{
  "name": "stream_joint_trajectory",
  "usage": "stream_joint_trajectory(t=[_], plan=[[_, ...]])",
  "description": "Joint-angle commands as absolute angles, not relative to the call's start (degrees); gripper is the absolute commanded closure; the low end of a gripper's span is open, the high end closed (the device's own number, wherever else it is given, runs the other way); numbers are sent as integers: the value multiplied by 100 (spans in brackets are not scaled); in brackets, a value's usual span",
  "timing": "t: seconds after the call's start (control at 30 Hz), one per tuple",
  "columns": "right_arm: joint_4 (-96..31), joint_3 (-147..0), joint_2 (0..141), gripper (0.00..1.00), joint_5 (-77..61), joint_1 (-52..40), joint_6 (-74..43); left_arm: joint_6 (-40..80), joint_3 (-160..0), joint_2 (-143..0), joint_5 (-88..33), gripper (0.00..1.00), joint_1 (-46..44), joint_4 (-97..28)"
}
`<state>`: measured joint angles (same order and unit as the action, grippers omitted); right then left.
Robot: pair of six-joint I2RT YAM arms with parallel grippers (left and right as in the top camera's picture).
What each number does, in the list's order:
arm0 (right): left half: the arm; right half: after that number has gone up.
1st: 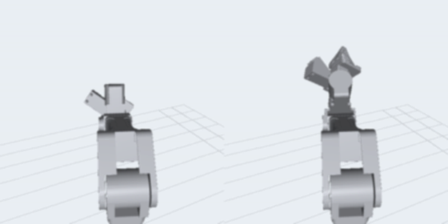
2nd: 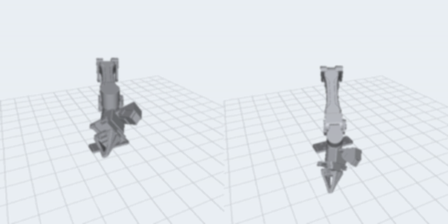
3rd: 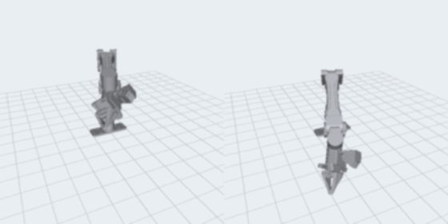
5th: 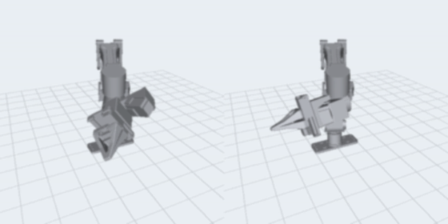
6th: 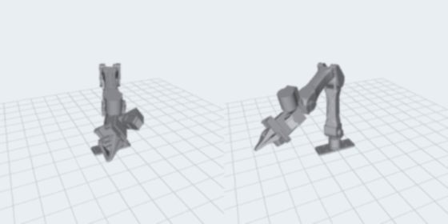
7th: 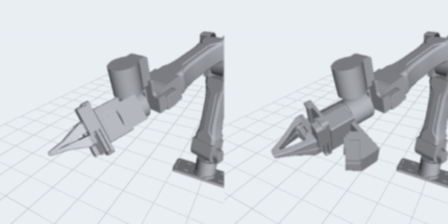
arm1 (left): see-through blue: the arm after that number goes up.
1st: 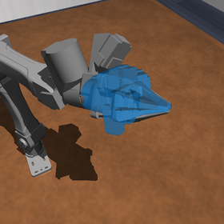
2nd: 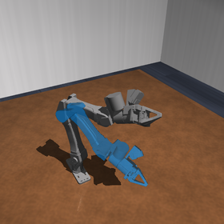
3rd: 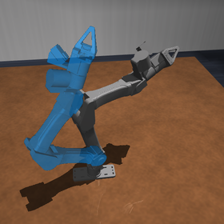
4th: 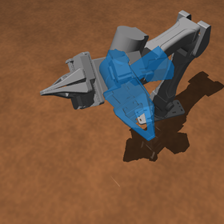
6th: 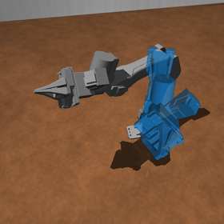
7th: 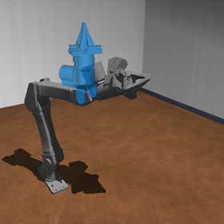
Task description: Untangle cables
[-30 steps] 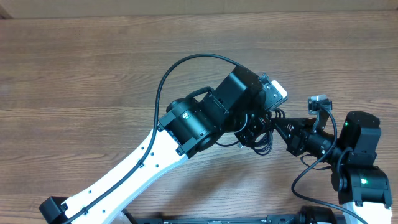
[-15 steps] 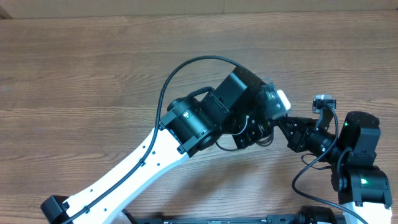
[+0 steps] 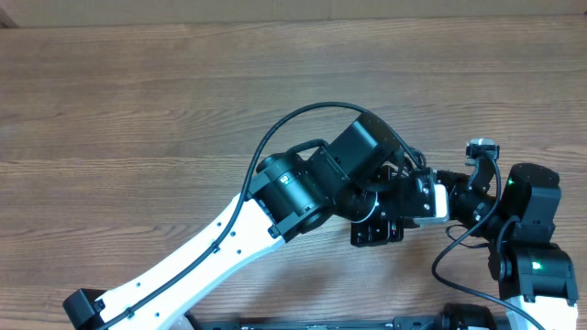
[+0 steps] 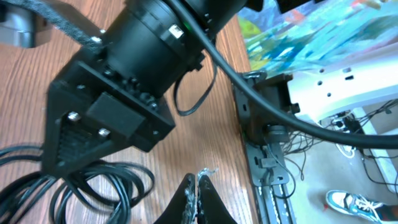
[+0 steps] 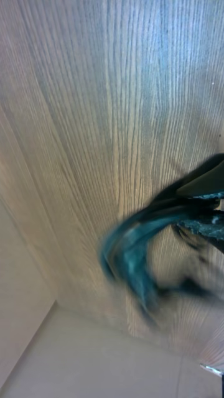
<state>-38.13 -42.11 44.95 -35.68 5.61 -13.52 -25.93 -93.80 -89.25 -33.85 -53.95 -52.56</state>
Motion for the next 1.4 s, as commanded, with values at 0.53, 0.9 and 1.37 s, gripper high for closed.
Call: stream_joint_trajectory(t=[0.53, 0.9, 1.37], plan=[[-3924, -4353, 4466, 71, -2945, 576, -1555, -2324, -9502, -8882, -1981, 96, -5435, -5474], [-4036, -4353, 5424, 26, -2259, 576, -2279, -1131, -9498, -9002, -707, 93, -5120, -5623], [-5030, -4346, 6053, 13, -2635, 576, -1780, -591, -9498, -9264, -711, 78, -4556, -5684]])
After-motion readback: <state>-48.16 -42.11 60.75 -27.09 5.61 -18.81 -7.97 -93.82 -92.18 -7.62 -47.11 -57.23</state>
